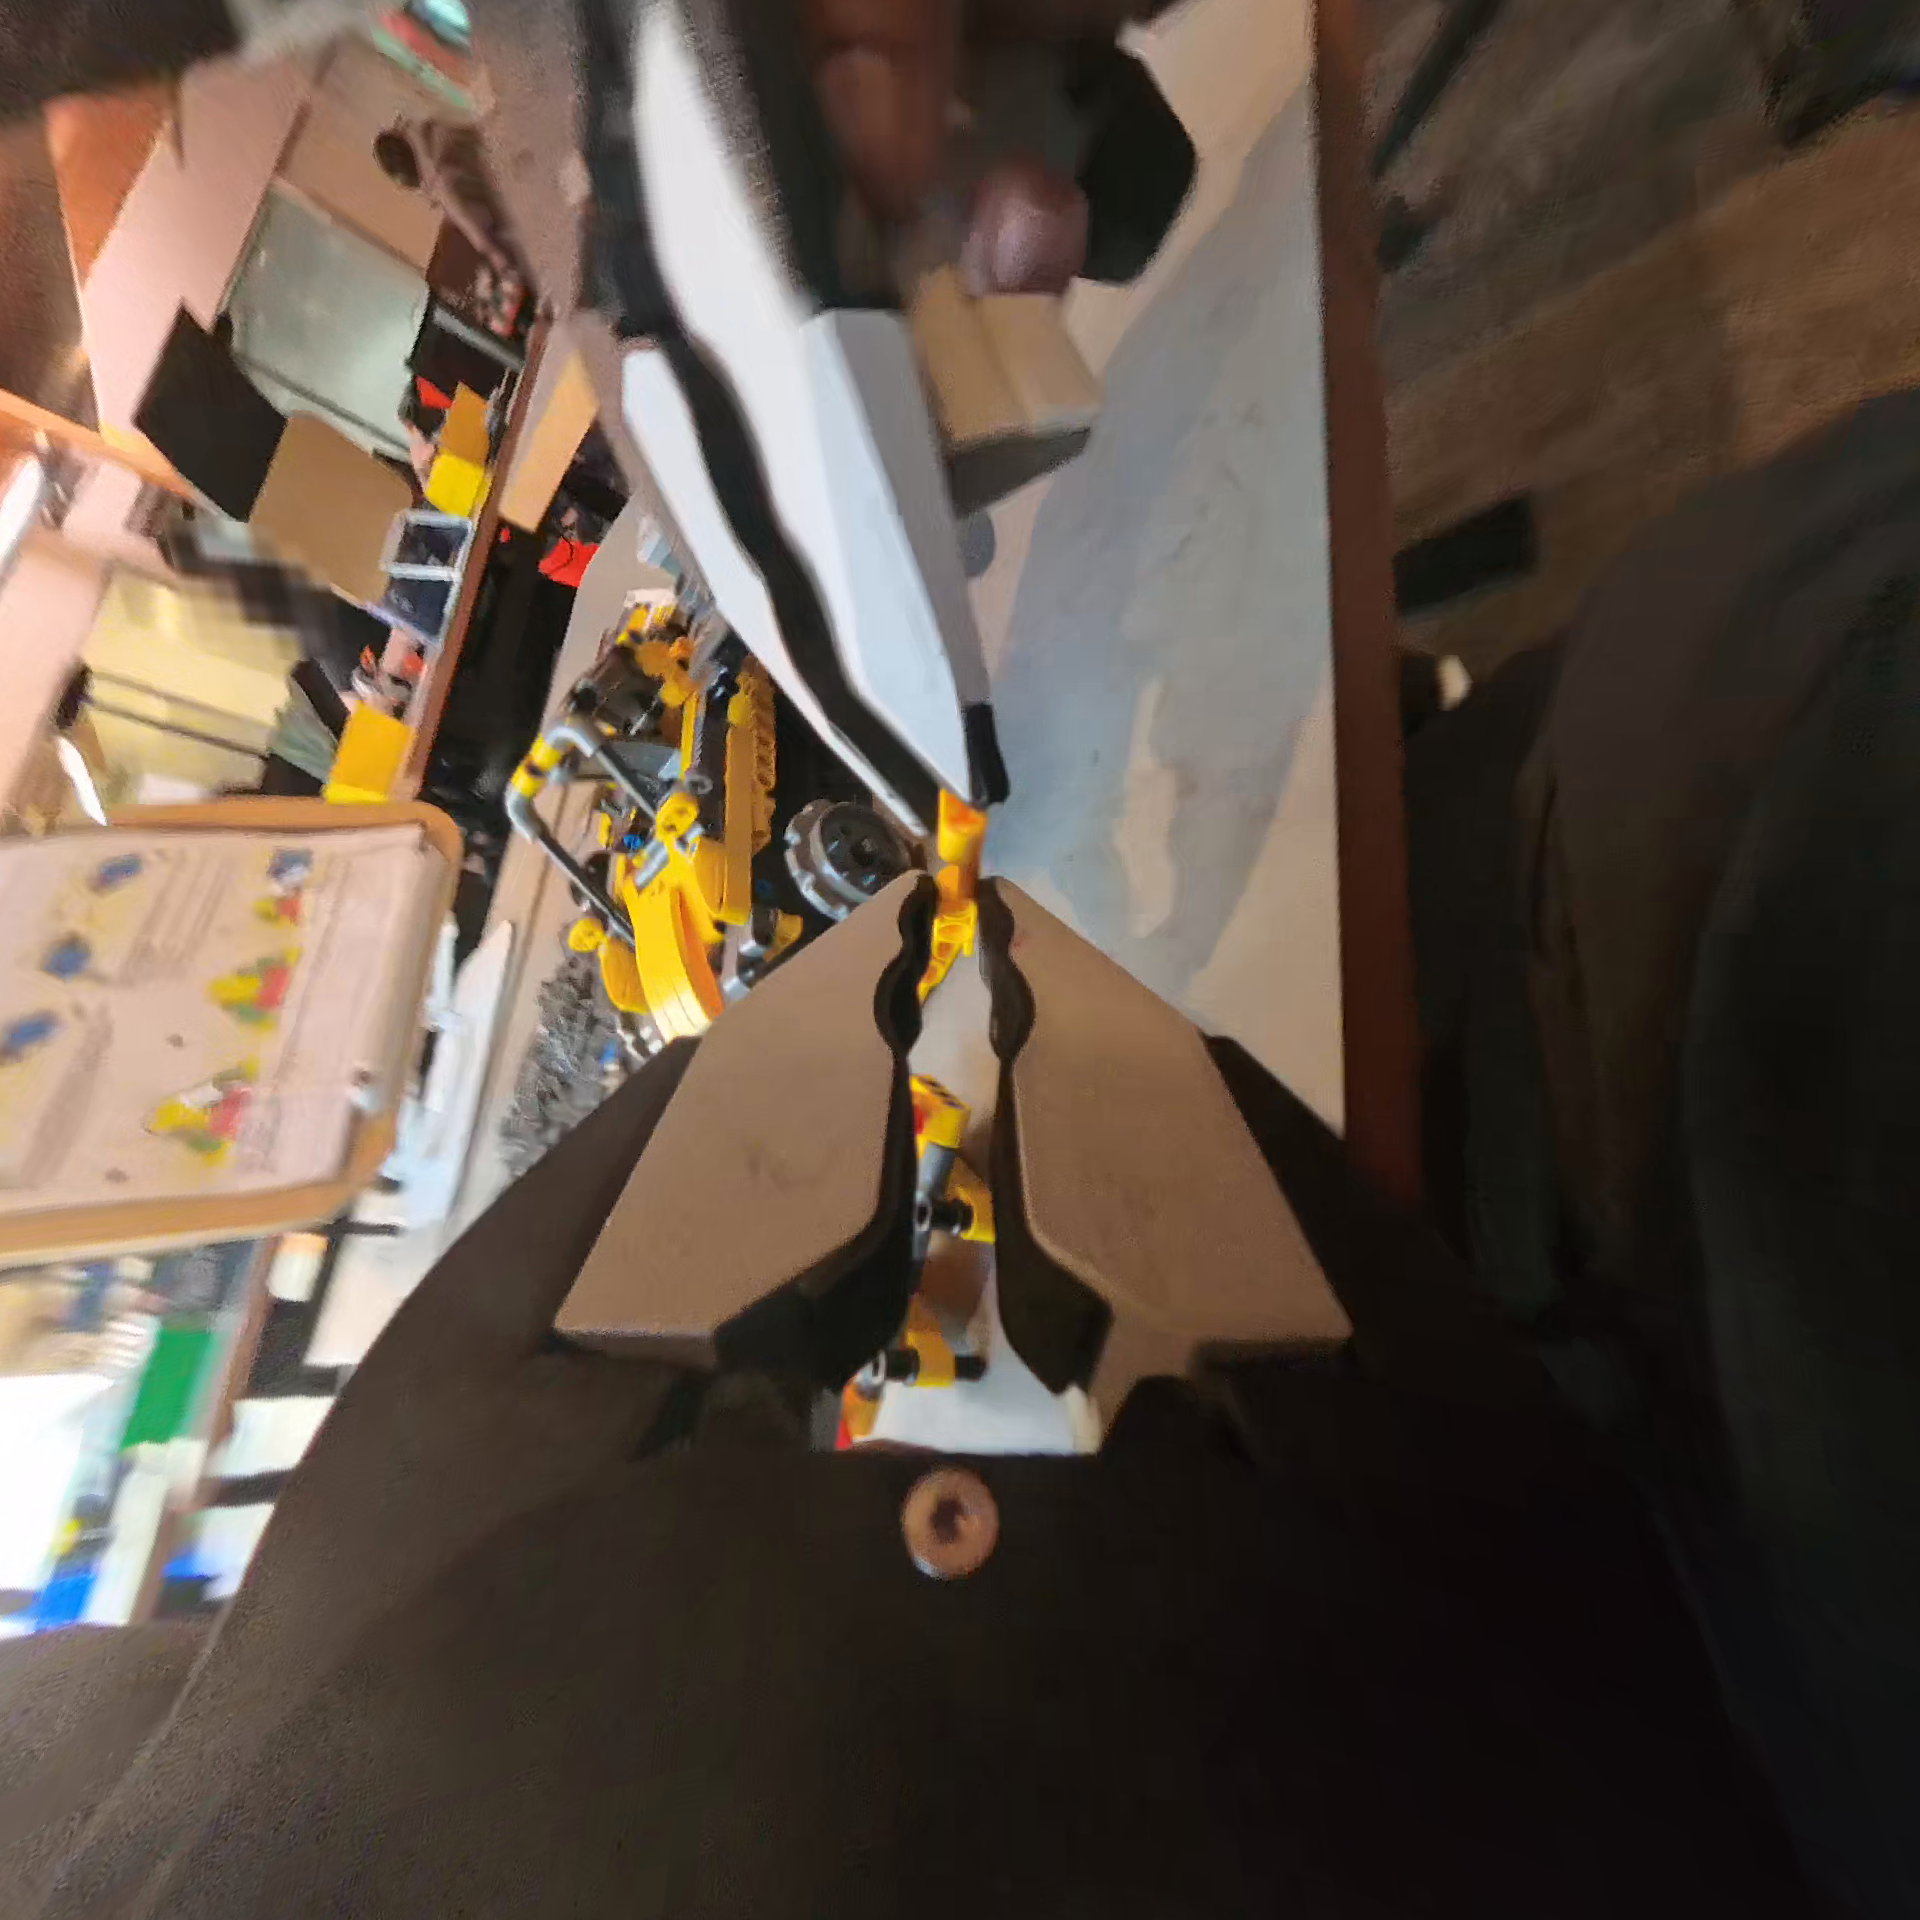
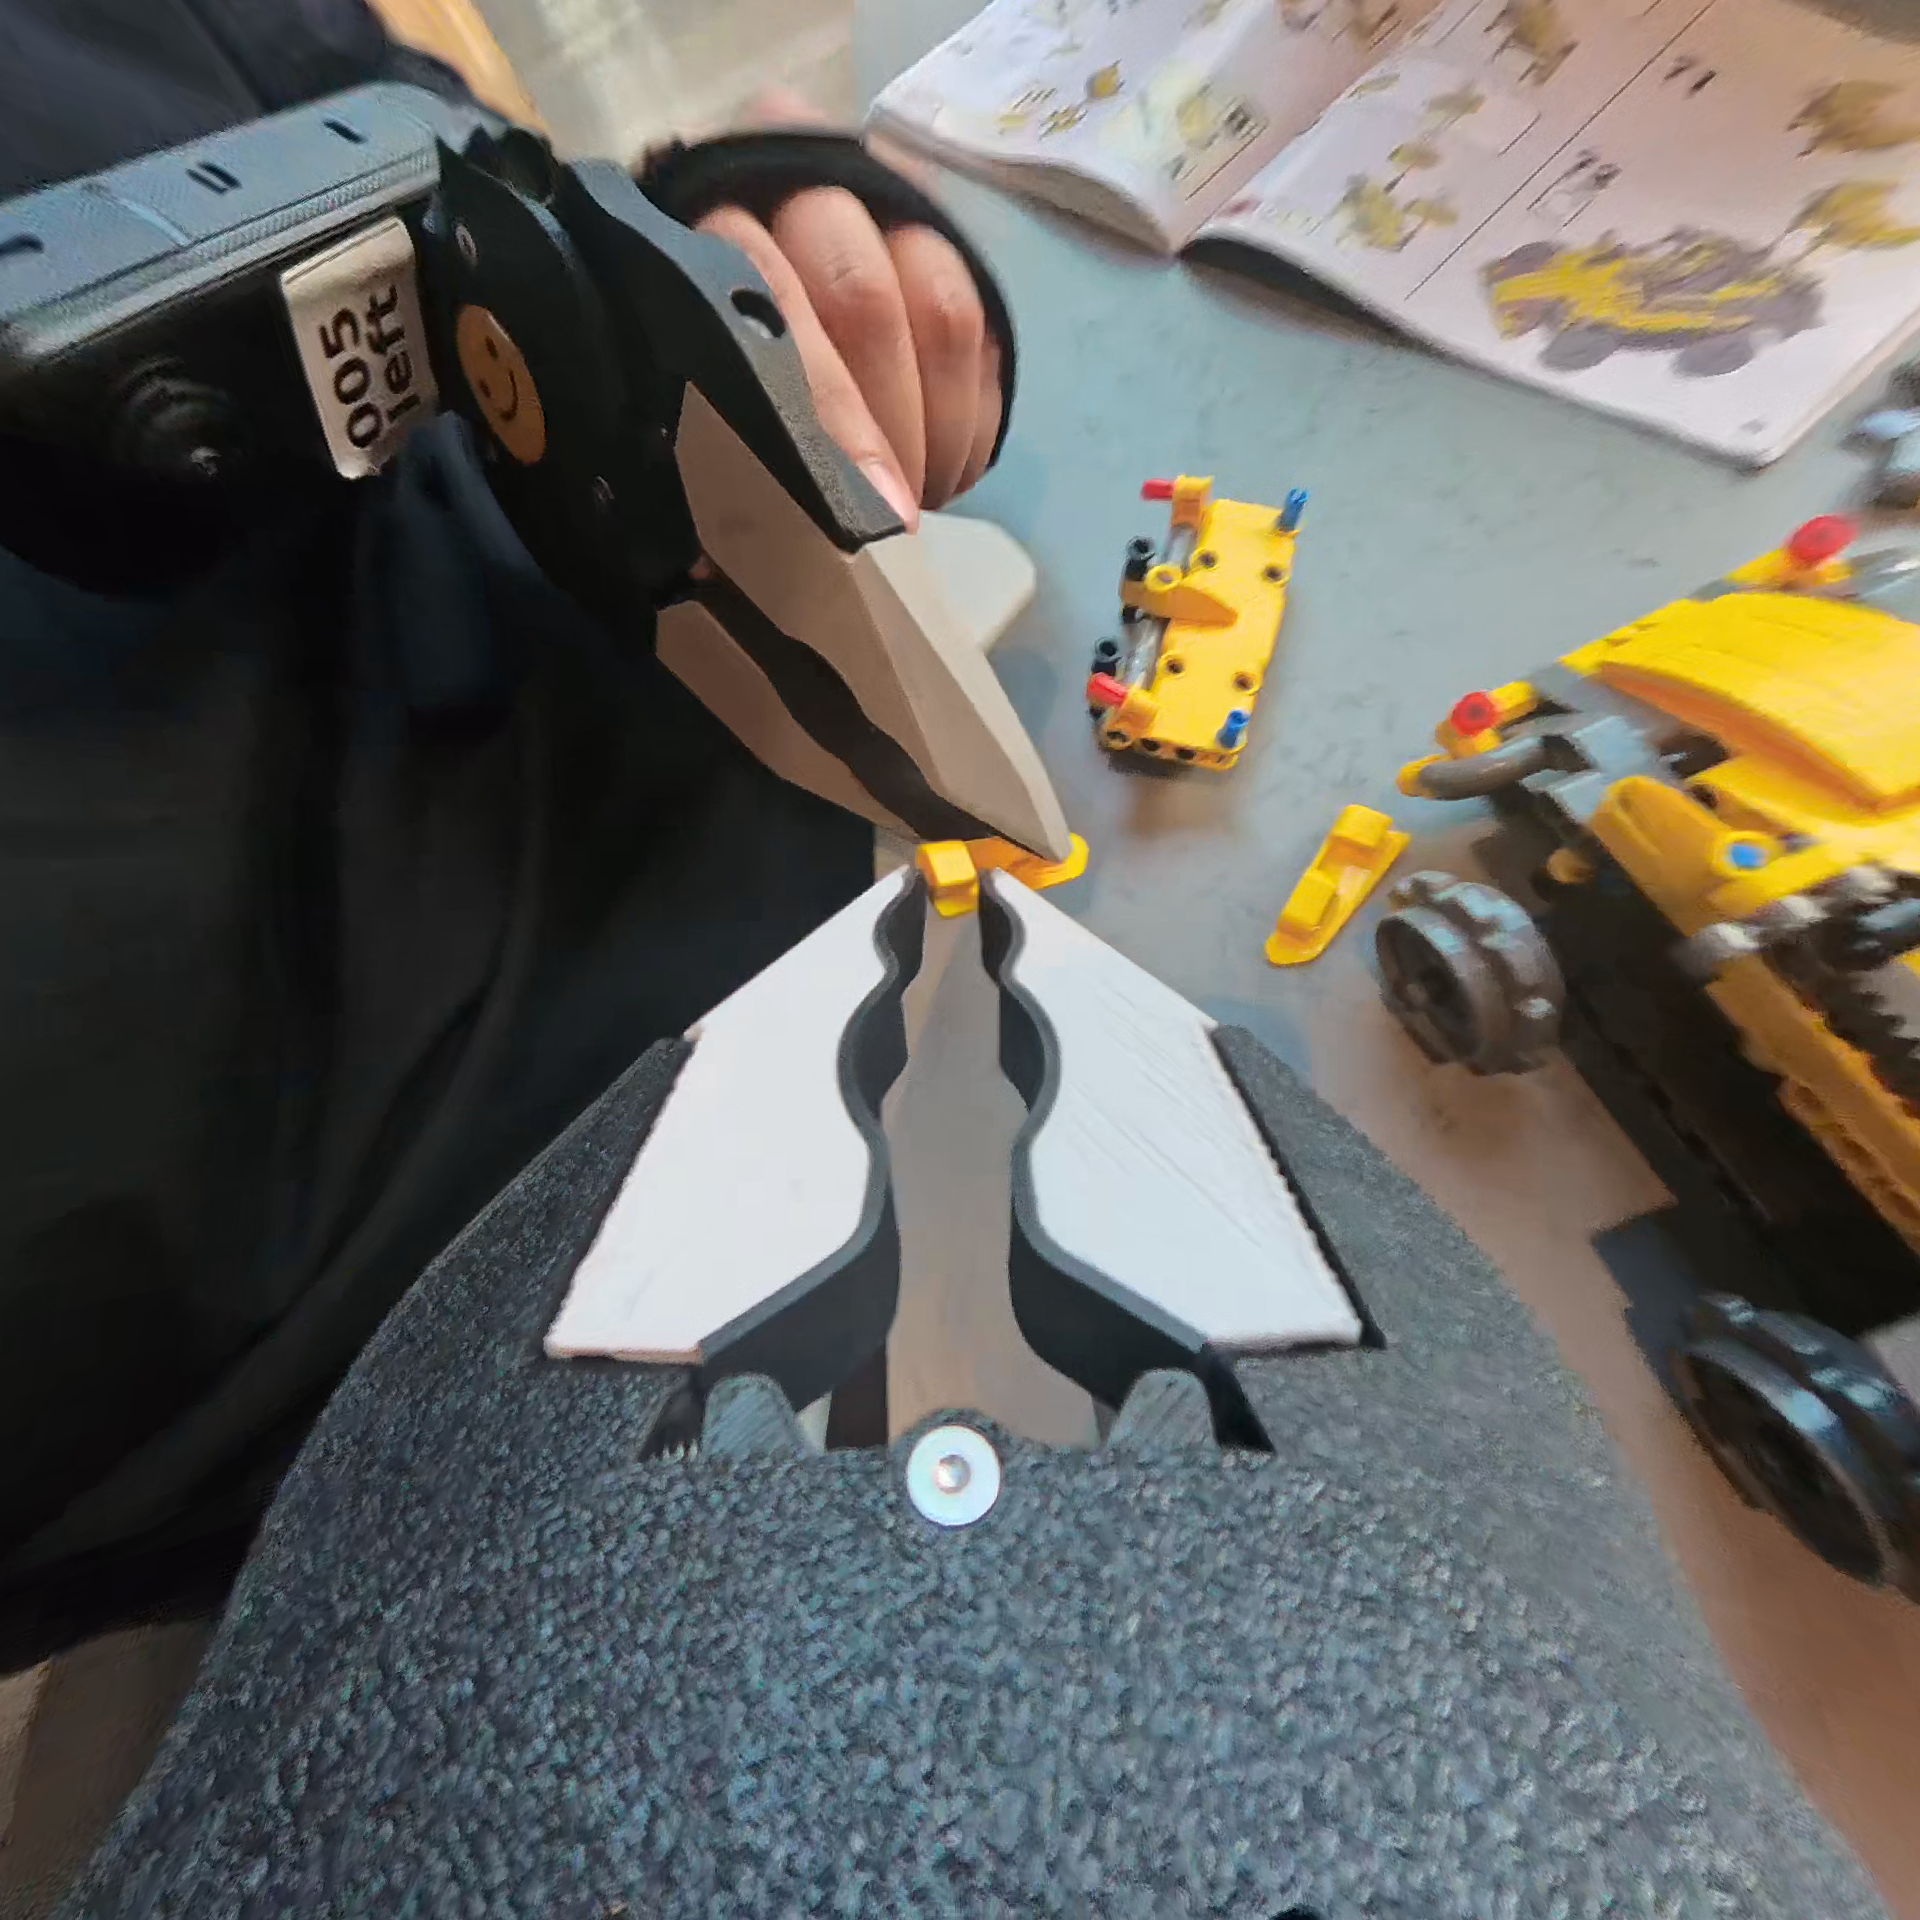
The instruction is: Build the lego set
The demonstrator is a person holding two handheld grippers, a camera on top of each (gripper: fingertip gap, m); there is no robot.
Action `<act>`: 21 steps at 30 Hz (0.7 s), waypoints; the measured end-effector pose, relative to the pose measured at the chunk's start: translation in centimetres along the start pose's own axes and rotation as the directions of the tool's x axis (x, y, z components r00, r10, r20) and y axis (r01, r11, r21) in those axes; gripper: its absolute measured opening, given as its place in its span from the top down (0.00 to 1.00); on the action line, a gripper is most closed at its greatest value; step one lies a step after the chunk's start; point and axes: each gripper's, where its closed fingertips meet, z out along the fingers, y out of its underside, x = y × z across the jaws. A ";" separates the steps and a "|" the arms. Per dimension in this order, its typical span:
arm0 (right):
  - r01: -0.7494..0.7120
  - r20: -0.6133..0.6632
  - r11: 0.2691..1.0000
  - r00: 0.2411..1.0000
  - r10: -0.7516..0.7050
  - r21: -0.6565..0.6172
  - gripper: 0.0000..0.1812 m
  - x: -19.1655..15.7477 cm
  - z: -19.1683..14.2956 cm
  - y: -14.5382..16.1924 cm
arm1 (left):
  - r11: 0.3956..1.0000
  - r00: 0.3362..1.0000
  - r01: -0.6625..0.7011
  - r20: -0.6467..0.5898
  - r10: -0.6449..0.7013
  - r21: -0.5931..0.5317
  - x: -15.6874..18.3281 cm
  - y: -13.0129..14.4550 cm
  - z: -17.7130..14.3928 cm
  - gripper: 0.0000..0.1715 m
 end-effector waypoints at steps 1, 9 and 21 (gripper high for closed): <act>0.028 -0.037 0.999 0.999 -0.026 0.037 0.90 0.4 -0.3 -0.5 | 0.996 0.996 0.087 0.005 -0.088 0.022 -0.4 -0.1 -0.1 0.97; 0.285 -0.177 0.924 0.953 -0.245 0.255 0.95 -0.8 -2.8 -4.8 | 0.689 0.776 0.626 -0.214 -0.593 0.365 -4.4 -3.4 -2.8 0.98; 0.293 -0.099 0.923 0.956 -0.276 0.250 0.99 -1.7 -2.0 -5.1 | 0.660 0.730 0.684 -0.299 -0.615 0.312 -3.3 -3.7 -2.5 0.95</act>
